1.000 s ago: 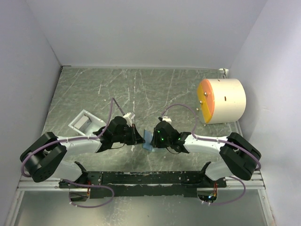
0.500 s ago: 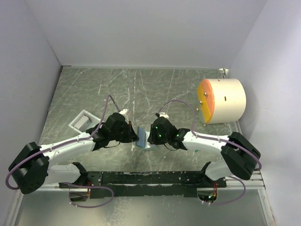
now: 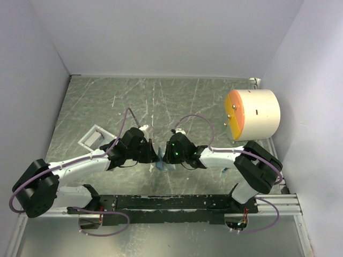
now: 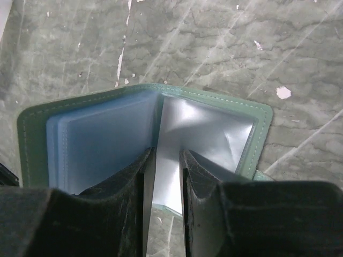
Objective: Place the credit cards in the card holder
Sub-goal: Adjust the card slot at the card holder.
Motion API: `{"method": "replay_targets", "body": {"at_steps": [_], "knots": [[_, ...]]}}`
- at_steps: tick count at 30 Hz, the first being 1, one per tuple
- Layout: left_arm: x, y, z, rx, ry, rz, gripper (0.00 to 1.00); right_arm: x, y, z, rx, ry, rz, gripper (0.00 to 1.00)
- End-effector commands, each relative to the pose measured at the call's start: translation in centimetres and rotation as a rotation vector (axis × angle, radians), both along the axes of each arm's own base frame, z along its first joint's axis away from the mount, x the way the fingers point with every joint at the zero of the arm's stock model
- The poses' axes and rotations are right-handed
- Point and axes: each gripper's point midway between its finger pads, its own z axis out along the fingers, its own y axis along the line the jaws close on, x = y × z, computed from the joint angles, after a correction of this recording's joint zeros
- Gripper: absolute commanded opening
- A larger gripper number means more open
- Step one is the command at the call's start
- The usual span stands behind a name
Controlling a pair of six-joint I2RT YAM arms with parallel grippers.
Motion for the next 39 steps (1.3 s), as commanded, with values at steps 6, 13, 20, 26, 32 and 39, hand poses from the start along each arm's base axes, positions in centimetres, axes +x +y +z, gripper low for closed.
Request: {"method": "replay_targets", "body": {"at_steps": [6, 13, 20, 26, 32, 39], "knots": [[-1.1, -3.1, 2.1, -0.196, -0.015, -0.119, 0.07, -2.0, -1.7, -2.9, -0.053, 0.062, 0.012, 0.25], [-1.3, -3.5, 2.1, -0.216, -0.029, -0.149, 0.07, -2.0, -1.8, -2.3, -0.044, 0.054, 0.003, 0.25], [-1.3, -3.3, 1.8, -0.218, -0.033, -0.14, 0.08, -2.1, -1.7, -2.0, -0.028, 0.055, 0.002, 0.25], [-1.4, -2.9, 1.6, -0.214, -0.043, -0.132, 0.11, -2.1, -1.7, -2.0, -0.03, 0.056, 0.003, 0.25], [-1.5, -2.8, 1.3, -0.211, -0.043, -0.13, 0.17, -2.2, -1.8, -2.1, -0.031, 0.059, 0.001, 0.24], [-1.4, -2.8, 1.2, -0.214, -0.047, -0.134, 0.22, -2.3, -1.9, -2.5, -0.033, 0.063, -0.004, 0.24]]}}
